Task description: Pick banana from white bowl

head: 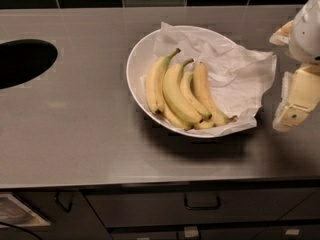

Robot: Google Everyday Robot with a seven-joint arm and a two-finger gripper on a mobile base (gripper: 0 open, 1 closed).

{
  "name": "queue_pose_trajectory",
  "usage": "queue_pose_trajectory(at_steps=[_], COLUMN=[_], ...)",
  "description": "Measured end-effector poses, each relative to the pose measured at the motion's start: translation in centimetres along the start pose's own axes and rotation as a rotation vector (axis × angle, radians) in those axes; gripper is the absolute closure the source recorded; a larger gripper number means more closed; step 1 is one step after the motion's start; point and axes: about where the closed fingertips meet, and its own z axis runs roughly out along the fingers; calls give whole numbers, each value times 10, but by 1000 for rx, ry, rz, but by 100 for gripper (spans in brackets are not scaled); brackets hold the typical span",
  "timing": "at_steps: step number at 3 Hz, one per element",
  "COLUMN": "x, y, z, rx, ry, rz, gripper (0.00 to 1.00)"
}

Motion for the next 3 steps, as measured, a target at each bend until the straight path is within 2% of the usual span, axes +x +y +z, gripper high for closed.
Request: queue_pose_trajectory(at_steps=[1,2,3], x=[-5,-26,-55], y=[1,3,4], z=[2,12,25], rx=[1,-8,-49], ry=[-8,-24,-83], rz=[-2,-6,24], gripper=[0,0,0])
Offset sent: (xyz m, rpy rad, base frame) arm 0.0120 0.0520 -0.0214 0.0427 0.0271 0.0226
